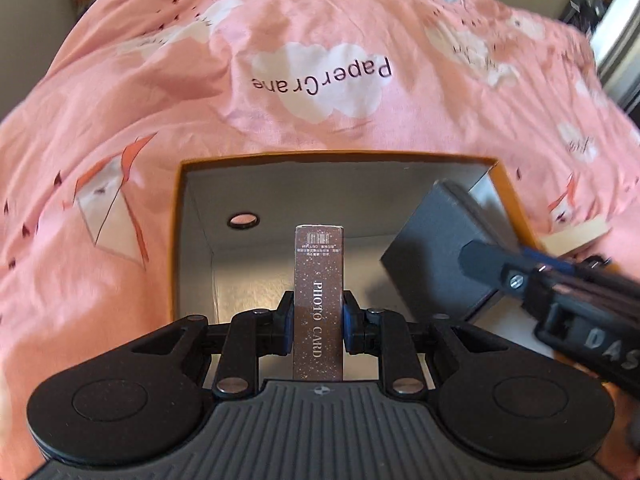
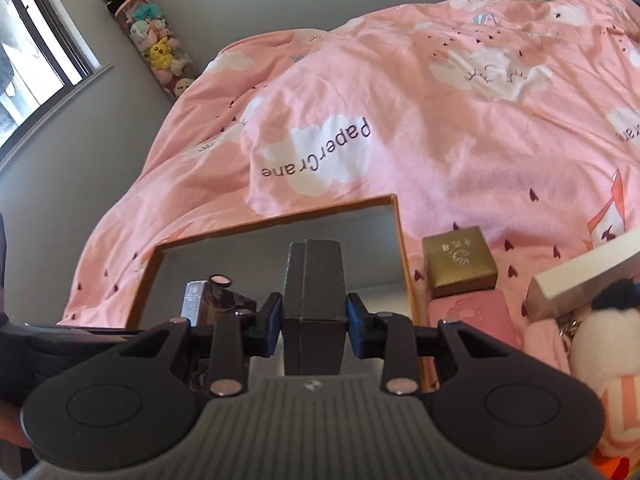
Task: Organize objects
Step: 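Carry the photo card pack into the box with the left tool while the right tool carries the grey case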
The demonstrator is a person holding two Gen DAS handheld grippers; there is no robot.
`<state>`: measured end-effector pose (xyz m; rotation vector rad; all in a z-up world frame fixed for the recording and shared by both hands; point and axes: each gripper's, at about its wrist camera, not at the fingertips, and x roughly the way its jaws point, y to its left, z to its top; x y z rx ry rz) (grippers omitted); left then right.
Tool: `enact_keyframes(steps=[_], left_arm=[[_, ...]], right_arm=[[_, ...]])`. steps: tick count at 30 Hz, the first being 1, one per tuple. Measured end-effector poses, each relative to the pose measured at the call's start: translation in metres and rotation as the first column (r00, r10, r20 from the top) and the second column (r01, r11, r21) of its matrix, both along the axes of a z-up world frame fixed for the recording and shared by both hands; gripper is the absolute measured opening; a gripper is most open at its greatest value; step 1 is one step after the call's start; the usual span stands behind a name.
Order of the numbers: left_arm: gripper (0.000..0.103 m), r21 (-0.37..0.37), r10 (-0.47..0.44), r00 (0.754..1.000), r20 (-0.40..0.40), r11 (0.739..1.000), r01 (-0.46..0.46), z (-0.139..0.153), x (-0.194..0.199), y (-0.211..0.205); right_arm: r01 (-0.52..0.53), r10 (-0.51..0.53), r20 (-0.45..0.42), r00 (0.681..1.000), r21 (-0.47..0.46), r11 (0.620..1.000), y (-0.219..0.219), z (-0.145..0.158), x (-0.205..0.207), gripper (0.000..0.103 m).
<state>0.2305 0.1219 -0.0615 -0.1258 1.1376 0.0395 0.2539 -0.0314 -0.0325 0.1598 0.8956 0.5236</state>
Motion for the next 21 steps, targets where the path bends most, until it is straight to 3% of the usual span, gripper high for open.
enact_keyframes(steps=[4,10,12,15,17,18,21], left_arm=[[0.025,0.117,-0.069,0.996,-0.047,0.990,0.075,-0.017,0.014,-0.016],[0.025,0.297,-0.160,0.982,-0.102,0.937,0.184,-0.037,0.016,-0.036],[0.025,0.323,-0.170,0.980,-0.108,0.926,0.196,-0.039,0.014,-0.039],[0.027,0.319,-0.172,0.978,-0.118,0.926,0.202,-0.036,0.013,-0.041],[0.036,0.278,-0.173,0.977,-0.122,0.939,0.201,-0.031,0.012,-0.038],[0.041,0.243,-0.174,0.977,-0.124,0.949,0.200,-0.026,0.011,-0.036],[0.043,0.123,-0.185,0.975,-0.122,0.972,0.200,-0.015,0.009,-0.028]], right_arm=[[0.020,-0.020,-0.012,1.000,0.019,1.000,-0.009,0.000,0.006,0.035],[0.012,-0.011,-0.031,0.999,0.030,0.999,-0.010,-0.007,0.009,0.035],[0.010,-0.009,-0.032,0.999,0.031,0.999,-0.010,-0.008,0.009,0.035],[0.009,-0.008,-0.034,0.999,0.033,0.999,-0.010,-0.008,0.008,0.036],[0.007,-0.005,-0.033,0.999,0.033,0.999,-0.010,-0.008,0.008,0.036],[0.003,-0.002,-0.032,0.999,0.032,0.999,-0.010,-0.008,0.008,0.035],[-0.008,0.009,-0.028,1.000,0.027,1.000,-0.010,-0.007,0.007,0.035]])
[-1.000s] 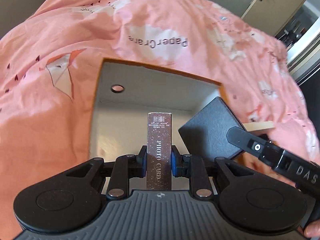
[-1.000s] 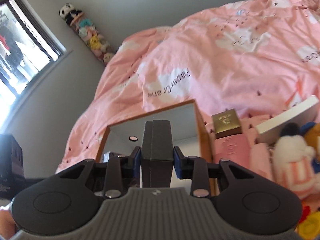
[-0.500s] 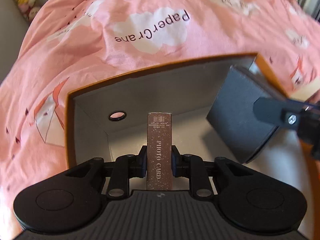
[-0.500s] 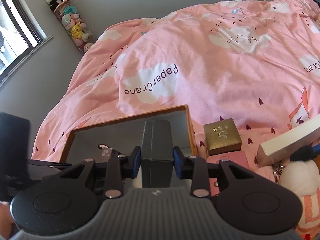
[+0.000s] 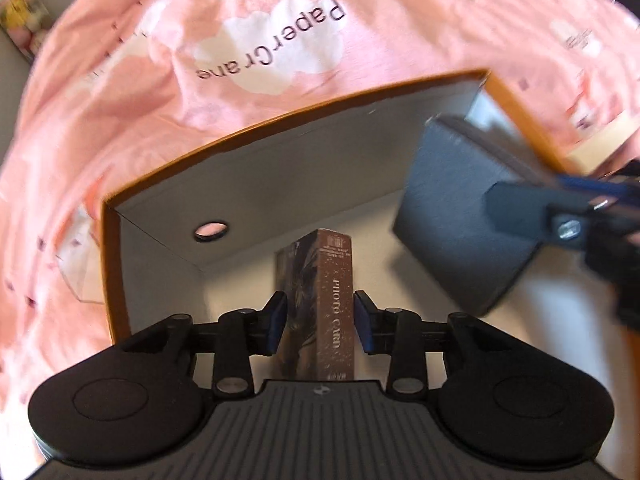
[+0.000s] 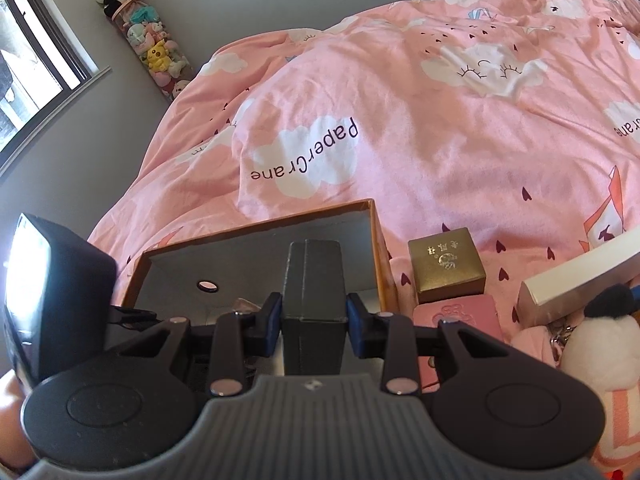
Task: Organize objects
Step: 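Carry the photo card pack into the box with the left tool while the right tool carries the grey case, then release the photo card in the box with the left tool while the right tool lowers the grey case inside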
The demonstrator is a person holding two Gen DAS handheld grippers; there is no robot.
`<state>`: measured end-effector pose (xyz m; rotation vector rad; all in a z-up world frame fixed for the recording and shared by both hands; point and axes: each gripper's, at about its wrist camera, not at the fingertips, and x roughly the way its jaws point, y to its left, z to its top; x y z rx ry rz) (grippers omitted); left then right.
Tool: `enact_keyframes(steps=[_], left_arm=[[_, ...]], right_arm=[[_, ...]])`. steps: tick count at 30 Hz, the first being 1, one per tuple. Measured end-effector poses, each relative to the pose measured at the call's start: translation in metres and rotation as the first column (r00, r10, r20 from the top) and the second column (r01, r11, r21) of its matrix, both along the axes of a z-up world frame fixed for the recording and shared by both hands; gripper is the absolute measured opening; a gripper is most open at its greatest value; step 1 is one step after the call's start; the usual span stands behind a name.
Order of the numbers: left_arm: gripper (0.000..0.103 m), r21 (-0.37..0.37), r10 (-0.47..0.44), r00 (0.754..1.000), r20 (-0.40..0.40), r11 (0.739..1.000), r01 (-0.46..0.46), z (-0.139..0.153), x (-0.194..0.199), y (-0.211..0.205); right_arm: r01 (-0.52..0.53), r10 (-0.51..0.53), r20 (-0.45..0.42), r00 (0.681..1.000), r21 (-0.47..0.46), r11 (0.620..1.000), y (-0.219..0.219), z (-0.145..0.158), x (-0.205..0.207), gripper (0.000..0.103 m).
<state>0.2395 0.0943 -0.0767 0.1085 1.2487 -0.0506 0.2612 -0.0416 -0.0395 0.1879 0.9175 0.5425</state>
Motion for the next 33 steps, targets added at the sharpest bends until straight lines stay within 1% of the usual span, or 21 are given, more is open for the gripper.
enact_keyframes(steps=[3,5,6,7,9,11,13,17,20,22,25,29,31,33], left_arm=[[0.043,-0.090,0.005,1.000,-0.011,0.996,-0.006,0.007,-0.004,0.007],[0.041,-0.116,0.004,1.000,-0.019,0.993,-0.006,0.007,-0.005,0.009],[0.038,-0.119,0.011,1.000,-0.017,0.993,-0.013,0.007,-0.006,0.010],[0.038,-0.118,0.019,1.000,-0.006,0.993,-0.019,0.010,-0.008,0.012],[0.038,-0.125,0.031,0.999,0.027,0.992,-0.027,0.018,-0.013,0.017],[0.038,-0.150,0.048,0.997,0.068,0.988,-0.037,0.031,-0.021,0.024],[0.038,-0.168,0.081,0.990,0.115,0.984,-0.061,0.044,-0.029,0.034],[0.038,-0.196,0.154,0.967,0.205,0.974,-0.113,0.066,-0.044,0.058],[0.038,-0.219,0.205,0.950,0.236,0.964,-0.153,0.078,-0.057,0.077],[0.038,-0.210,0.217,0.949,0.229,0.963,-0.170,0.081,-0.062,0.087],[0.038,-0.209,0.223,0.954,0.203,0.961,-0.180,0.078,-0.067,0.099],[0.038,-0.221,0.230,0.955,0.185,0.957,-0.188,0.071,-0.074,0.109],[0.038,-0.238,0.232,0.957,0.175,0.953,-0.188,0.067,-0.075,0.112],[0.041,-0.235,0.221,0.961,0.166,0.955,-0.180,0.064,-0.074,0.111]], right_arm=[[-0.004,0.004,-0.007,1.000,0.001,1.000,0.000,-0.001,0.000,0.035],[-0.006,0.006,-0.011,1.000,-0.005,1.000,0.001,-0.003,-0.001,0.035],[-0.009,0.009,-0.011,1.000,-0.009,1.000,0.002,-0.004,-0.002,0.035],[-0.012,0.012,-0.009,1.000,-0.014,1.000,0.003,-0.004,-0.003,0.035],[-0.011,0.011,0.002,1.000,-0.047,0.999,0.007,-0.003,-0.008,0.035],[-0.008,0.011,0.021,1.000,-0.094,0.996,0.011,-0.002,-0.014,0.035],[-0.012,0.017,0.035,0.999,-0.133,0.991,0.017,-0.003,-0.019,0.035],[-0.025,0.029,0.020,0.999,-0.165,0.986,0.027,-0.008,-0.029,0.035],[-0.006,0.009,0.021,1.000,-0.175,0.985,0.034,-0.009,-0.033,0.036],[0.013,-0.012,0.003,1.000,-0.151,0.988,0.035,-0.009,-0.033,0.036],[0.030,-0.039,-0.121,0.992,-0.074,0.997,0.039,-0.019,-0.026,0.036],[0.032,-0.032,-0.136,0.990,-0.001,0.999,0.052,-0.025,-0.027,0.036],[0.044,-0.041,-0.139,0.989,0.018,0.999,0.057,-0.026,-0.023,0.036],[0.078,-0.068,-0.162,0.984,0.057,0.995,0.056,-0.029,-0.017,0.036]])
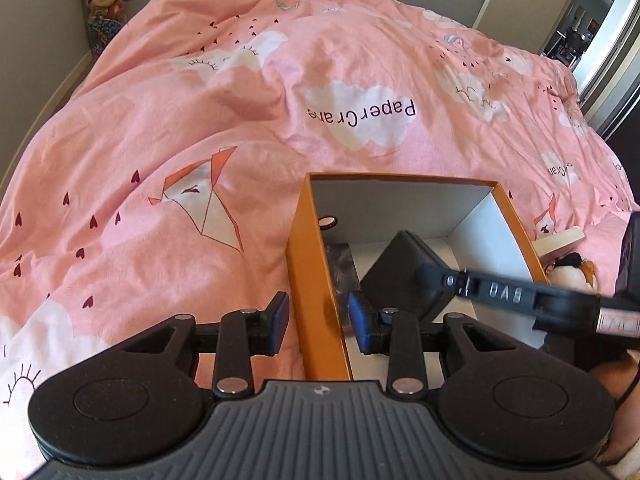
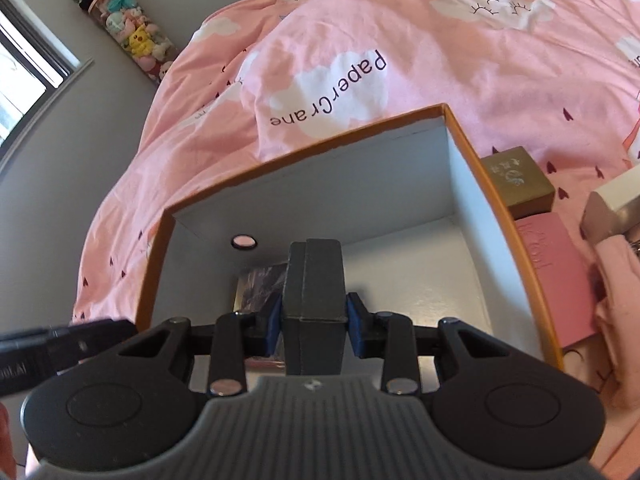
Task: Organize objects
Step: 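Release the photo card in the box with the left tool while the right tool lowers the grey case inside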
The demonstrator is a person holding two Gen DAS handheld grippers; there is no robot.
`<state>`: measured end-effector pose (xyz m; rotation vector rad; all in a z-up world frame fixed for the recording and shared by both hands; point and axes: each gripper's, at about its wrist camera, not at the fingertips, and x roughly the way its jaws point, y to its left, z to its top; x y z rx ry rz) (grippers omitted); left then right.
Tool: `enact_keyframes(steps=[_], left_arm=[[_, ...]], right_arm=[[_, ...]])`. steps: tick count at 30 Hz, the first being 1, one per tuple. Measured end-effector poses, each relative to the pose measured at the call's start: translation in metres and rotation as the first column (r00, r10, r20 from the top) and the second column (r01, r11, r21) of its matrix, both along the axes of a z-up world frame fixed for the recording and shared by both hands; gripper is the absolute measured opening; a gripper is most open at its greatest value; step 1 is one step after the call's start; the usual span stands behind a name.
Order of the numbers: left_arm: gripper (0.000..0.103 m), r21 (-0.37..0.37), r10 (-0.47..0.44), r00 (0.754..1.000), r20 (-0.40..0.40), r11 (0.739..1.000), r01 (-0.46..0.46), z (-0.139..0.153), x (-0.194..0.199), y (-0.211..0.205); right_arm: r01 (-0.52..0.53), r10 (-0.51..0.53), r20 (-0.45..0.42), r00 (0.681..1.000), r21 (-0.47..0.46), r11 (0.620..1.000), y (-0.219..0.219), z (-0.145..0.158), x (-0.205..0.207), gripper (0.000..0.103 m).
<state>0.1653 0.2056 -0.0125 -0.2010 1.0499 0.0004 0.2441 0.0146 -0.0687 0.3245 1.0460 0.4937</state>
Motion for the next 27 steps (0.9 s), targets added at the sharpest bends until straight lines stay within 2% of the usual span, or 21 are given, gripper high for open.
enact_keyframes(steps=[4,6,12,16,19,21,22,24,27], left_arm=[[0.047,0.014,-0.028,0.999,-0.024,1.000,0.028,-0.008,0.002,-0.004],[0.054,0.021,-0.051,0.998,-0.040,0.998,0.052,-0.012,0.004,-0.007],[0.065,0.077,-0.112,0.992,-0.065,0.990,0.117,-0.021,0.007,-0.017],[0.067,0.129,-0.161,0.984,-0.083,0.977,0.170,-0.025,0.005,-0.025],[0.068,0.151,-0.170,0.981,-0.088,0.972,0.182,-0.027,0.005,-0.027],[0.068,0.140,-0.165,0.983,-0.082,0.975,0.175,-0.025,0.006,-0.026],[0.068,0.134,-0.161,0.984,-0.077,0.976,0.170,-0.024,0.006,-0.025],[0.068,0.122,-0.155,0.985,-0.069,0.979,0.163,-0.022,0.007,-0.024],[0.068,0.126,-0.161,0.984,-0.070,0.978,0.169,-0.021,0.008,-0.024]], right_arm=[[0.061,-0.055,-0.073,0.996,0.077,0.995,-0.011,-0.009,0.012,0.036],[0.065,-0.053,-0.128,0.990,0.090,0.994,-0.015,-0.014,0.017,0.037],[-0.033,0.026,-0.236,0.971,-0.027,0.999,0.003,-0.029,0.019,0.046],[-0.143,0.116,-0.179,0.977,-0.145,0.979,0.019,-0.029,0.018,0.058],[-0.246,0.234,-0.076,0.969,-0.291,0.925,0.034,-0.018,0.010,0.069],[-0.323,0.333,-0.036,0.942,-0.361,0.875,0.038,-0.015,0.007,0.073],[-0.363,0.378,-0.037,0.925,-0.379,0.851,0.040,-0.014,0.005,0.074],[-0.462,0.484,-0.053,0.873,-0.403,0.790,0.046,-0.014,0.003,0.083],[-0.545,0.592,-0.061,0.804,-0.474,0.692,0.050,-0.016,-0.001,0.081]])
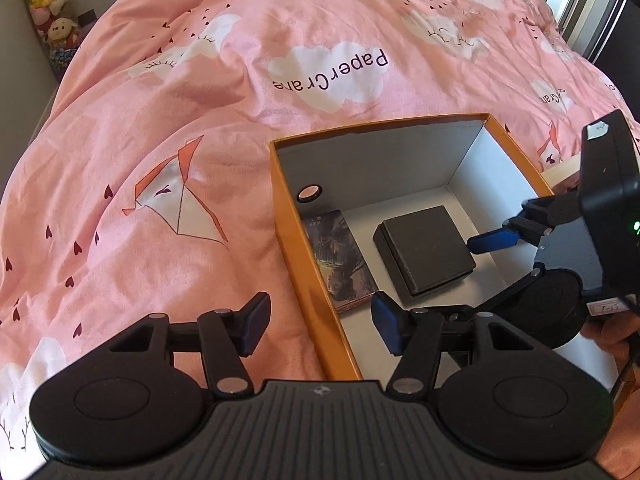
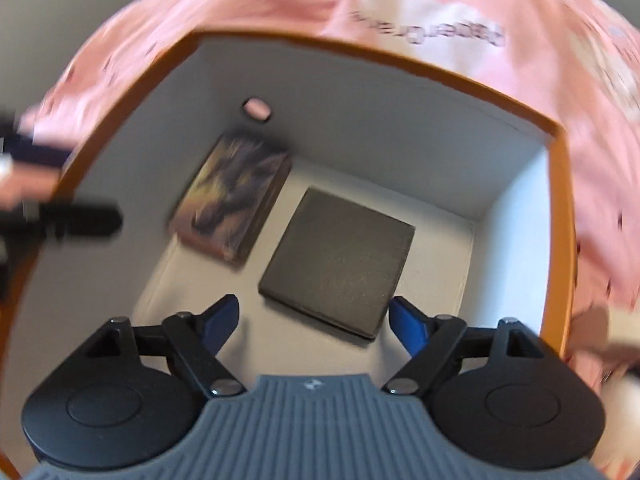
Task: Organize objects
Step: 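Release the photo card in the box with the left tool while the right tool lowers the grey case inside, then open the right tool beside the photo card and withdraw it from the box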
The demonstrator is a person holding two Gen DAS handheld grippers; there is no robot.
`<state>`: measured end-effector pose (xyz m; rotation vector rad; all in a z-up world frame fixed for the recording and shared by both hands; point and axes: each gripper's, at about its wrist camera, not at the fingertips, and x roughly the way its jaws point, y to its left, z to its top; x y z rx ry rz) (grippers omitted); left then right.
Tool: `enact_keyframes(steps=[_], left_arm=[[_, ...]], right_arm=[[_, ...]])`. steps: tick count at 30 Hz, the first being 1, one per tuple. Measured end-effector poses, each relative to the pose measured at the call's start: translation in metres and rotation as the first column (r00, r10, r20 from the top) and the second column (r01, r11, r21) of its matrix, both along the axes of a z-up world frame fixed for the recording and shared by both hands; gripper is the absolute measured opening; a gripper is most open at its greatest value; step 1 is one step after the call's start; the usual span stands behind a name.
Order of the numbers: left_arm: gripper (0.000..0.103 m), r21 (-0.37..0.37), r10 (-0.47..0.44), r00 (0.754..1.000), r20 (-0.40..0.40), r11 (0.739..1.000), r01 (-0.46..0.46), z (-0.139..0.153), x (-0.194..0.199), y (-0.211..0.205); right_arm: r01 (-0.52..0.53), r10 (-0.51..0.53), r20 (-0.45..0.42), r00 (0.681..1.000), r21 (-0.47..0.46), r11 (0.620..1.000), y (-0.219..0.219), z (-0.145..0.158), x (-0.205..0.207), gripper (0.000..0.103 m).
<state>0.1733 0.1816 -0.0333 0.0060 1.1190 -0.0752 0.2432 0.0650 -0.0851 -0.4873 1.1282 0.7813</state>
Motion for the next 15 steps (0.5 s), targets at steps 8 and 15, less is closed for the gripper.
enact_keyframes(steps=[8,15], left_arm=[[0.068,0.003,0.014,1.000,0.007,1.000,-0.014,0.000,0.002,0.002],[0.068,-0.002,0.022,1.000,0.011,1.000,-0.022,0.000,0.005,0.003]], right_arm=[[-0.198,0.203,0.085,0.975,-0.066,0.978,0.018,0.003,0.005,0.047],[-0.212,0.219,0.127,0.967,-0.069,0.975,0.025,0.005,0.025,0.048]])
